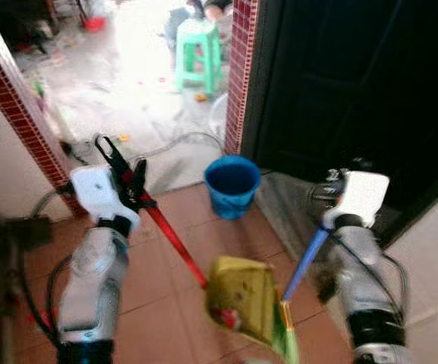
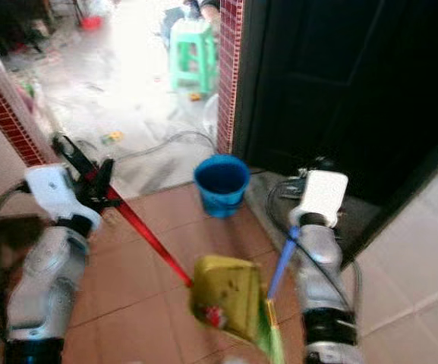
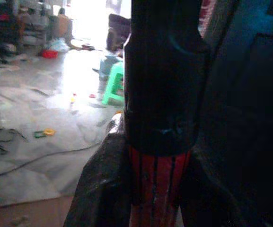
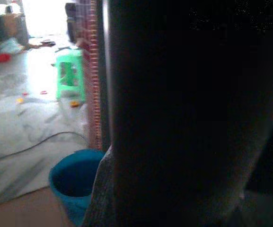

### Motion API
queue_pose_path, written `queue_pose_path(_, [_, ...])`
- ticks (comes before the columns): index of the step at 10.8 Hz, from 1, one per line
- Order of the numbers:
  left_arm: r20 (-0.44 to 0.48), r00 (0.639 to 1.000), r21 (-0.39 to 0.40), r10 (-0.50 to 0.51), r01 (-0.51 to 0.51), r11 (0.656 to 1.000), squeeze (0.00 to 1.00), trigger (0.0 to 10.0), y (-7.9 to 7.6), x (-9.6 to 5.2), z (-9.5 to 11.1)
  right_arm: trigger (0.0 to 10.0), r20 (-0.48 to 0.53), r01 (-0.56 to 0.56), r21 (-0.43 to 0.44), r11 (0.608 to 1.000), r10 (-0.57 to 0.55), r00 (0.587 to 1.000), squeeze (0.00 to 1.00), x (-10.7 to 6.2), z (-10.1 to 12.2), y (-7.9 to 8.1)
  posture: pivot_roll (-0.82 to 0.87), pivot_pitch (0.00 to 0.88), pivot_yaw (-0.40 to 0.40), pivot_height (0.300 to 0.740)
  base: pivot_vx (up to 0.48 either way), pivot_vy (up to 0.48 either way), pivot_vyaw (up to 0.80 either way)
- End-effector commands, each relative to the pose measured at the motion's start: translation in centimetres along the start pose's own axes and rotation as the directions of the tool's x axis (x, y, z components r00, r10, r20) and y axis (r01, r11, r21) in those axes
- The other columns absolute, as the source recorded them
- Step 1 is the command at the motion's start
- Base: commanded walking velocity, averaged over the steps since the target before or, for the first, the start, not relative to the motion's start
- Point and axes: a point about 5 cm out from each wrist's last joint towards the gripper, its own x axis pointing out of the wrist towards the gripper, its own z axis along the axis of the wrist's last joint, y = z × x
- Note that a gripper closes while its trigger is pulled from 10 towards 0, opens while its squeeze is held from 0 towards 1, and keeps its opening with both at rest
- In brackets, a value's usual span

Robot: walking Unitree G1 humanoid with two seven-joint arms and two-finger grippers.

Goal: Sweep floor

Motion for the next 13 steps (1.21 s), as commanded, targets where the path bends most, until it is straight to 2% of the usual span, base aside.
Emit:
queue_pose_path(1, [0.089,0.996,0.026,0.003,-0.006,1.0,0.0,10.0,-0.1,0.6,2.1,10.0,0.009,0.002,0.018,1.0,-0.002,1.0,0.0,0.0,0.1,-0.2,-0.06,0.0,0.032,0.74,0.296,0.0,0.0])
queue_pose_path(3, [0.146,0.989,0.036,0.037,-0.043,0.998,0.0,10.0,0.4,1.1,3.7,10.0,0.006,-0.011,0.01,1.0,0.011,1.0,0.0,-0.2,0.0,0.0,-0.06,0.0,0.033,0.74,0.296,0.0,0.0])
queue_pose_path(6, [0.236,0.97,0.035,0.062,-0.072,0.997,0.0,10.0,0.4,2.0,6.4,10.0,-0.01,-0.023,0.002,1.0,0.023,1.0,0.0,-0.2,-0.4,0.0,-0.06,0.0,0.031,0.74,0.298,0.0,0.0])
queue_pose_path(10, [0.297,0.951,0.027,0.081,-0.093,0.995,0.0,10.0,0.4,2.7,8.6,10.0,-0.06,-0.055,-0.005,0.998,0.054,0.997,0.0,-0.9,-1.8,0.3,-0.06,0.0,0.033,0.74,0.299,0.0,0.0])
queue_pose_path(13, [0.312,0.944,0.028,0.109,-0.123,0.992,0.0,10.0,0.9,3.2,8.8,10.0,-0.054,-0.061,0.003,0.998,0.061,0.997,0.0,-1.0,-1.7,0.5,-0.06,0.0,0.035,0.74,0.295,0.0,0.0])
